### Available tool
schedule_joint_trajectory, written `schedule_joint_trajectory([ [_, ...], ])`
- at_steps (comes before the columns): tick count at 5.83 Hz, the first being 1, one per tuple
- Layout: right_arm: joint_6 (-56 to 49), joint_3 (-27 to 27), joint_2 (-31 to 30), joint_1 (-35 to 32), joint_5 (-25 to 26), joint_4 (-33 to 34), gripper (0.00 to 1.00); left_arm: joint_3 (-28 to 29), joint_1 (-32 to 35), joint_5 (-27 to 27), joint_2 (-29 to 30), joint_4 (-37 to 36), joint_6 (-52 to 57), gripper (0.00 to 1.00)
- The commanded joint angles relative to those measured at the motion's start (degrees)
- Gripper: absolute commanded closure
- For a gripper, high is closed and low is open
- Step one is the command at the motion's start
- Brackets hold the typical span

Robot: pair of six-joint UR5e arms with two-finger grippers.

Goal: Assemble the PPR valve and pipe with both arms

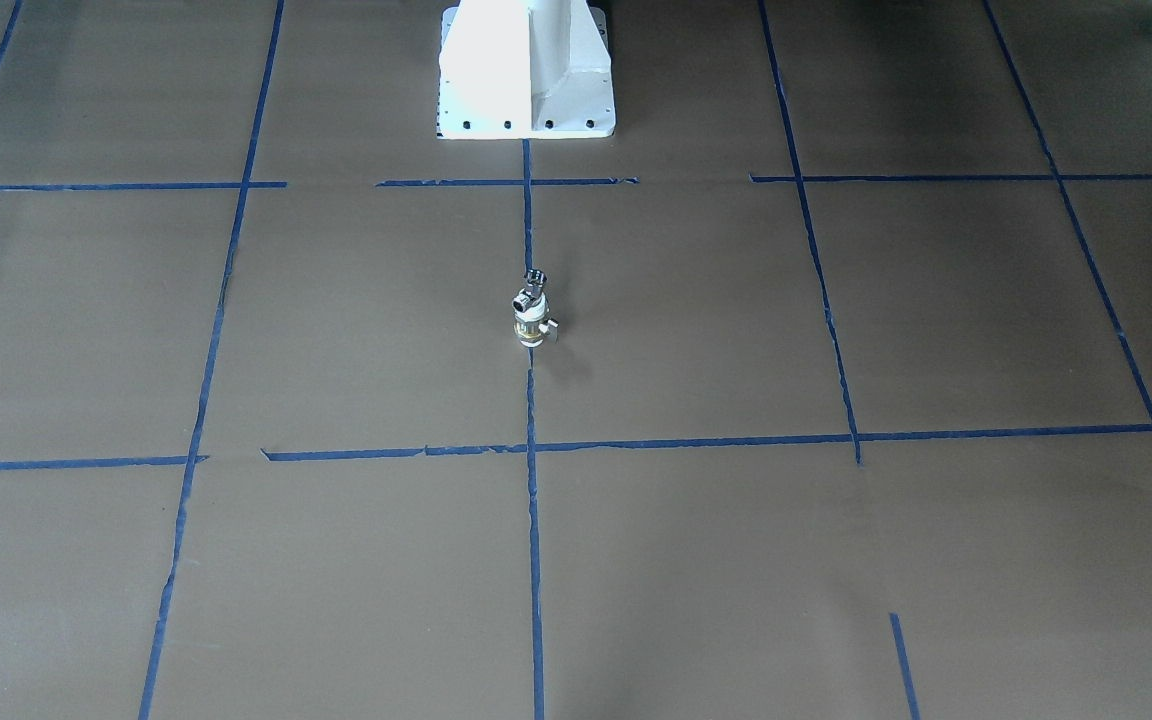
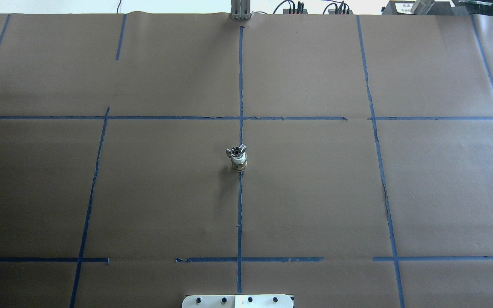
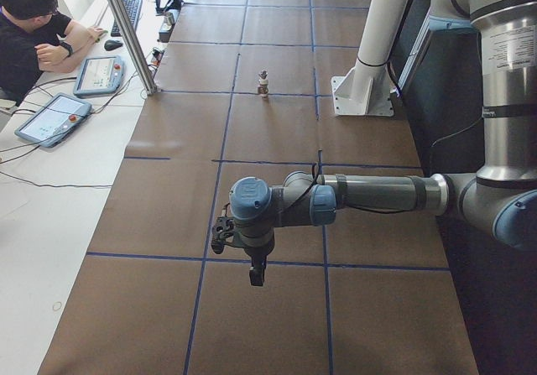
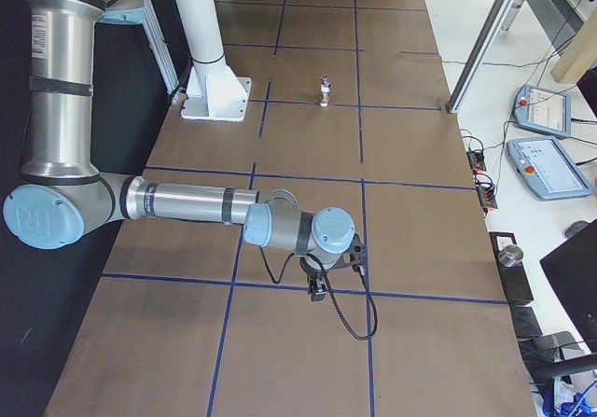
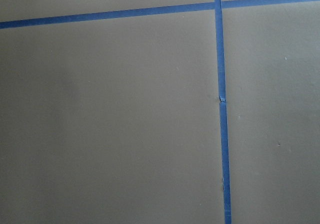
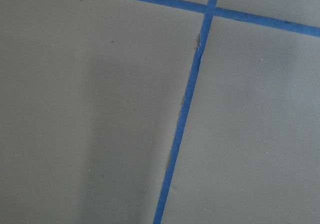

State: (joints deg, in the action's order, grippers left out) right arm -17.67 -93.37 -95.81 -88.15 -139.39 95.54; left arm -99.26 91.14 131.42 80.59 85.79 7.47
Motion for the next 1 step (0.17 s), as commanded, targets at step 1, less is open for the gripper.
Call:
schedule_joint_trajectory([
  [1,0.1,0.1,0.0,0.0,0.0,0.0,0.0,0.1,0.0,0.1,0.0,0.1,0.0,0.0],
])
